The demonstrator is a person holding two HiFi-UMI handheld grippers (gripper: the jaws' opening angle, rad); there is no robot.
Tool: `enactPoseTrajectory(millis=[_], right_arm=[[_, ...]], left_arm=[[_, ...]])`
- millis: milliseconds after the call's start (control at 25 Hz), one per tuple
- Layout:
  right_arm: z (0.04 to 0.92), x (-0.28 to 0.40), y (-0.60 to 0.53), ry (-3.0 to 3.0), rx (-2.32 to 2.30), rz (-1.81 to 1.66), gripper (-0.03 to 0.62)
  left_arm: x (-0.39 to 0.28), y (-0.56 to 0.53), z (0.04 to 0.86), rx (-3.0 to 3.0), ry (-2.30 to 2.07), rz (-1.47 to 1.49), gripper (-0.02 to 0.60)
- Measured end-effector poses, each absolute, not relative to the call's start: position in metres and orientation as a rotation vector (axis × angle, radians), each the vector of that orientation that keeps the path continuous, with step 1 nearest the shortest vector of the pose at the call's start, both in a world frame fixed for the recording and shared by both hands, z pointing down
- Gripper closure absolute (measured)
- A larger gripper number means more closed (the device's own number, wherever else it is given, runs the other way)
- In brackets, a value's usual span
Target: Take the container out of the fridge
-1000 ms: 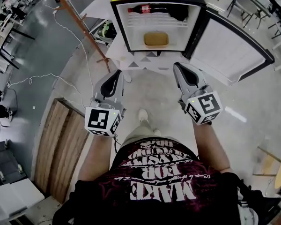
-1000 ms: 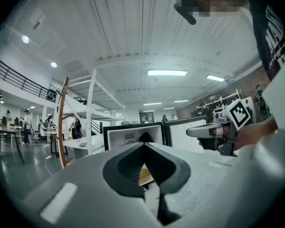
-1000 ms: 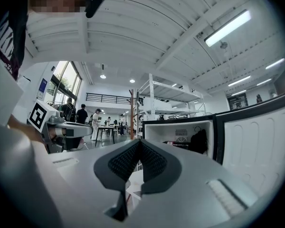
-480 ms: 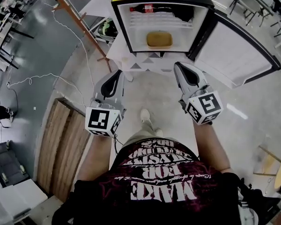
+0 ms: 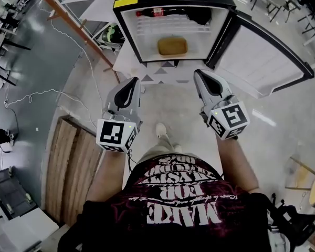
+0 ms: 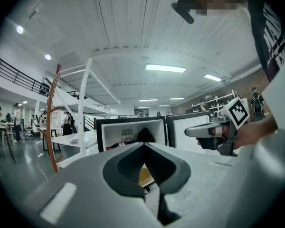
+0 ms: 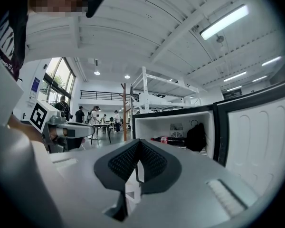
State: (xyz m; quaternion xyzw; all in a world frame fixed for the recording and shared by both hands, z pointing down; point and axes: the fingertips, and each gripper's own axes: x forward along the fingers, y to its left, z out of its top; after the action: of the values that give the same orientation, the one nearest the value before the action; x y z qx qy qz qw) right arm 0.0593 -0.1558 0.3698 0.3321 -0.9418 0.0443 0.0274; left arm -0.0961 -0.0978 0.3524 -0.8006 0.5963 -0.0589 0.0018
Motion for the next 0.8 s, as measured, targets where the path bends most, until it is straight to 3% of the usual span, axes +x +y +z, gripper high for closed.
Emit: enactPoseTrajectory(millis=[800], right_arm=[[0.38, 0.048, -0.17, -2.897, 1.02, 0.167, 0.569]], left_arm=[[-0.111, -0.108, 0.363, -2.514, 1.908, -0.196, 0.581]])
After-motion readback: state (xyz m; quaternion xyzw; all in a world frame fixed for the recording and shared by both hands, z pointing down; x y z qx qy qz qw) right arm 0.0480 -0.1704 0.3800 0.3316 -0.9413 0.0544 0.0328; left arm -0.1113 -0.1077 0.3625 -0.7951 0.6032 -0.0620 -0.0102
